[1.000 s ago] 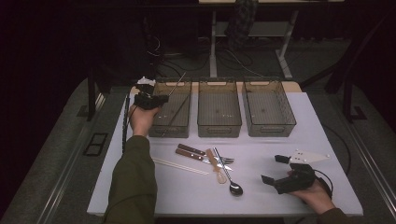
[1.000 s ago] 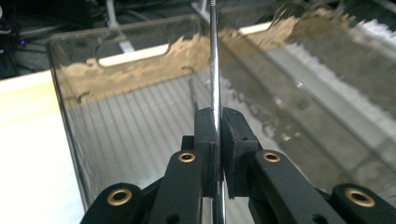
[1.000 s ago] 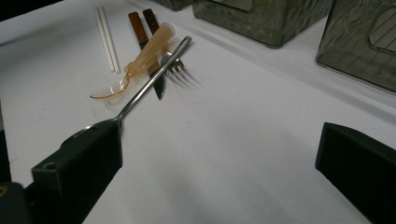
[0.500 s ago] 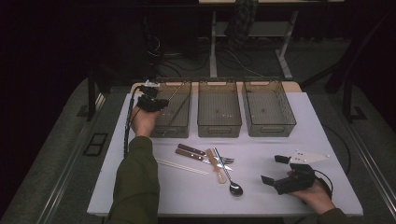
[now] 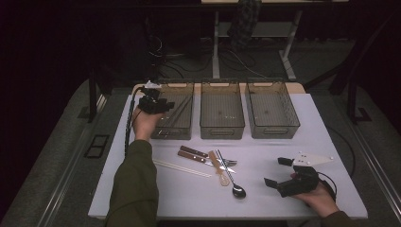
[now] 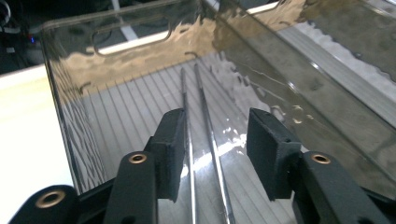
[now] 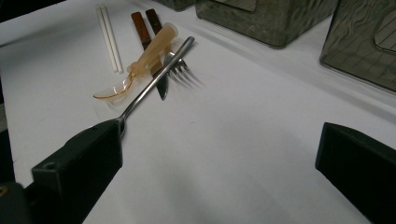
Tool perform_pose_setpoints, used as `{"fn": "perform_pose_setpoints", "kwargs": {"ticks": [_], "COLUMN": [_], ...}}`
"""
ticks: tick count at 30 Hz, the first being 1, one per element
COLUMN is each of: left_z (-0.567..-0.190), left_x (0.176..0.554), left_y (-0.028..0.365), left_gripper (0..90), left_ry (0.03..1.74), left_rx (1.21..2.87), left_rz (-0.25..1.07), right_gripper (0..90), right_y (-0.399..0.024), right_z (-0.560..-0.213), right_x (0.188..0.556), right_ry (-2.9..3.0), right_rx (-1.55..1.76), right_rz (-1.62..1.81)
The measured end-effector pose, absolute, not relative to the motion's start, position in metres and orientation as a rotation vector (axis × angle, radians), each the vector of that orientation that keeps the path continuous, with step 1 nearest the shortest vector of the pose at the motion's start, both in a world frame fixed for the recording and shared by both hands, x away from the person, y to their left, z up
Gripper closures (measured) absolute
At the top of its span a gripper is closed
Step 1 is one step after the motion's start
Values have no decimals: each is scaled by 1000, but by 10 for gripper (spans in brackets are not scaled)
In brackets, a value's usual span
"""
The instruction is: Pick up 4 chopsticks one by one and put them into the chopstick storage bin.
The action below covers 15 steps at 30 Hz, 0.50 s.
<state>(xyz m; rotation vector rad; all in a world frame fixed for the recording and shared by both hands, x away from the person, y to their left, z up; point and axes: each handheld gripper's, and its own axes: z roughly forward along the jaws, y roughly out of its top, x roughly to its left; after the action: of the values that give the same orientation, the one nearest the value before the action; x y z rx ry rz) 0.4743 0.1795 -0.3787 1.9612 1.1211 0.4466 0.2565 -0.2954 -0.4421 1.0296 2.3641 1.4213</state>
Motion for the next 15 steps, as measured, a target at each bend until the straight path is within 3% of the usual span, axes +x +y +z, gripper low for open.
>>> {"fn": "perform_pose_setpoints", "kwargs": {"ticks": [15], "left_z": [-363], "left_x": [424], "left_y": [182], "left_gripper": [363], "left_ry": [979], "left_rx": [1981], "left_rz": [359], "right_gripper": [5], "right_y": [-294], "right_z": [-443], "right_x": [257], "right_ry": [2369], "right_rx": [1032], "right_rz": [1399]}}
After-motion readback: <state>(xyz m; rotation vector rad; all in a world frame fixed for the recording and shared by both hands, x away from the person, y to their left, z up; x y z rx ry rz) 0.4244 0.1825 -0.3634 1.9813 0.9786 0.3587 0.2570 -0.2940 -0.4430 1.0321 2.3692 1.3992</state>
